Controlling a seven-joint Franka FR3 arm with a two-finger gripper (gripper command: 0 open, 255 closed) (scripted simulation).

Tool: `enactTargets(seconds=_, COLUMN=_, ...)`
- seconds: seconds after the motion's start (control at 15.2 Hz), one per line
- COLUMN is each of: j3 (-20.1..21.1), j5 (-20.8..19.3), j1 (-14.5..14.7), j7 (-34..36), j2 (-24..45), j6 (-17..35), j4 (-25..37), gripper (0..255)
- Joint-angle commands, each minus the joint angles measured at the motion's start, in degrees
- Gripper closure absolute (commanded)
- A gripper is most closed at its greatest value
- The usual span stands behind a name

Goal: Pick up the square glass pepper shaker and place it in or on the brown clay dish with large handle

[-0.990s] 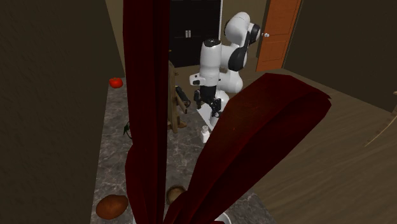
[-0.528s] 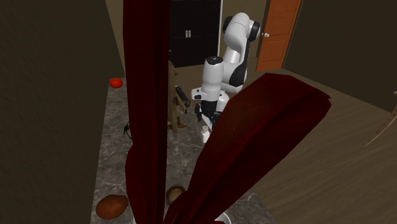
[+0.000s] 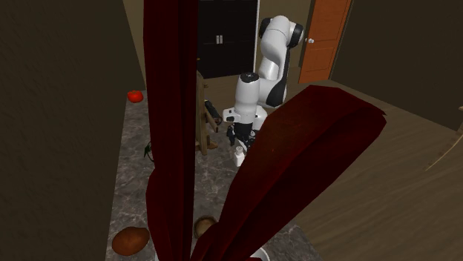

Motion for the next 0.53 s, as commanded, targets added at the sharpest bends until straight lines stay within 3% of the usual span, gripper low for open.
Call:
enactTargets(seconds=0.0, j3=0.01, j5=0.0, j1=0.0, j7=0.0, j2=0.04, j6=0.08, j4=-0.03, gripper=0)
enactTargets(seconds=0.2, j3=0.01, j5=0.0, j1=0.0, j7=0.0, j2=0.04, j6=0.07, j4=-0.02, gripper=0)
enactTargets(seconds=0.26, j3=0.01, j5=0.0, j1=0.0, j7=0.0, j2=0.04, j6=0.07, j4=-0.02, gripper=255)
enactTargets(seconds=0.46, j3=0.01, j5=0.0, j1=0.0, j7=0.0, j2=0.04, j6=0.07, j4=-0.02, gripper=255)
